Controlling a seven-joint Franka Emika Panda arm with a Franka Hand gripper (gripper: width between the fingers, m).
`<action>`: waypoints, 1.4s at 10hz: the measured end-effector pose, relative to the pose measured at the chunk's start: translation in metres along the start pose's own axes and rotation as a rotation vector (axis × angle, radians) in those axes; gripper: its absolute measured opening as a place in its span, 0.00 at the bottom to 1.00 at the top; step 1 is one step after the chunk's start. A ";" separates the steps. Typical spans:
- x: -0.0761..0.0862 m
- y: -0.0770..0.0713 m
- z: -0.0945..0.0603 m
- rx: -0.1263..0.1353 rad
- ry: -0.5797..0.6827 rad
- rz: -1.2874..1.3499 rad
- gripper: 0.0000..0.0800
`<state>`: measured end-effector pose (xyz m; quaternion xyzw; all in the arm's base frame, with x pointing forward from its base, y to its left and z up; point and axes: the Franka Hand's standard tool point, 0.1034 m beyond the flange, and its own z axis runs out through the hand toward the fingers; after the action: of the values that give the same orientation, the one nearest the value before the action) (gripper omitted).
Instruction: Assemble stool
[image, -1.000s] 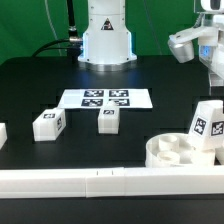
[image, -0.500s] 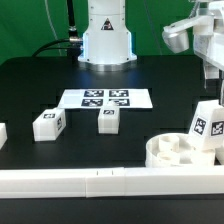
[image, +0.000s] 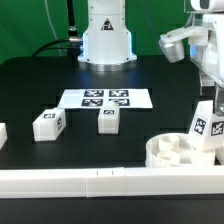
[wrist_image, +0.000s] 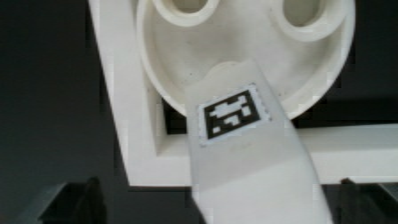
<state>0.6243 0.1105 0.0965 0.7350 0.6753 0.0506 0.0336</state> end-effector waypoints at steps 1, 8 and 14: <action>-0.002 -0.001 0.003 0.003 -0.001 -0.007 0.81; 0.002 -0.012 0.017 0.031 -0.001 0.012 0.53; 0.000 -0.011 0.018 0.031 -0.002 0.049 0.42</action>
Offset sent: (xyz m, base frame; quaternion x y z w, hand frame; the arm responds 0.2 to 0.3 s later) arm -0.0004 0.0042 -0.0077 0.0152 0.0095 -0.0066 0.9998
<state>0.6151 0.1120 0.0776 0.7519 0.6577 0.0402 0.0217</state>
